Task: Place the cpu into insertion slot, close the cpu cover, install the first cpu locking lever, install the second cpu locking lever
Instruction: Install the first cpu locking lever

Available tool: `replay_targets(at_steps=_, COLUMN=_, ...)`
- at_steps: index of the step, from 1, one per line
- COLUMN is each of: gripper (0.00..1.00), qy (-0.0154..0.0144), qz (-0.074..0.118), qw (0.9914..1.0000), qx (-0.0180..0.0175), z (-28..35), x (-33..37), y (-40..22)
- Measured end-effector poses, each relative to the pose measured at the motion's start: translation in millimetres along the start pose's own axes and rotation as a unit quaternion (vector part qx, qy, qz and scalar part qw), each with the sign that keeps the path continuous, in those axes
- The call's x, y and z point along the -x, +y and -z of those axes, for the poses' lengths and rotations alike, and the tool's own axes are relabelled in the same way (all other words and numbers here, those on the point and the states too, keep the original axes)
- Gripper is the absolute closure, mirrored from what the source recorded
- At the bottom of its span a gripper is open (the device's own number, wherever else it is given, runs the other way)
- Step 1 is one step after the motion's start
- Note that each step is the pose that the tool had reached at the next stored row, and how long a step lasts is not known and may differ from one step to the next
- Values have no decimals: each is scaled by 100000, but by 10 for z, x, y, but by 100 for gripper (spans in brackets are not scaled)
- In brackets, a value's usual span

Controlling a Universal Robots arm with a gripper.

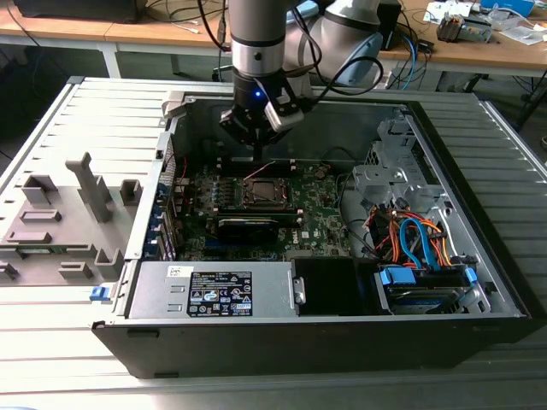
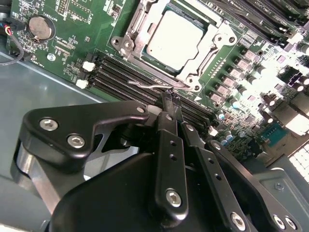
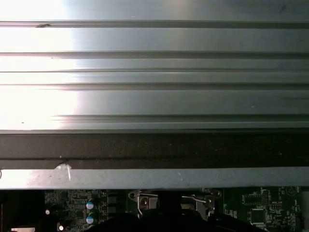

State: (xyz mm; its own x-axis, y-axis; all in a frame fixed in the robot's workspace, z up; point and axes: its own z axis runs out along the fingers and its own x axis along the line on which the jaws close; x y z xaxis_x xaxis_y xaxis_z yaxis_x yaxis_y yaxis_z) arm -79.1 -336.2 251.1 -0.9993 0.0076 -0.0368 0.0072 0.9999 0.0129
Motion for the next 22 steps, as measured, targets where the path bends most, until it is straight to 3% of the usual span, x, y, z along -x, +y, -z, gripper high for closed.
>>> replay_targets(at_steps=22, gripper=89, qy=-1, qz=-2, qw=100000, qx=2, z=-8, x=104, y=1)
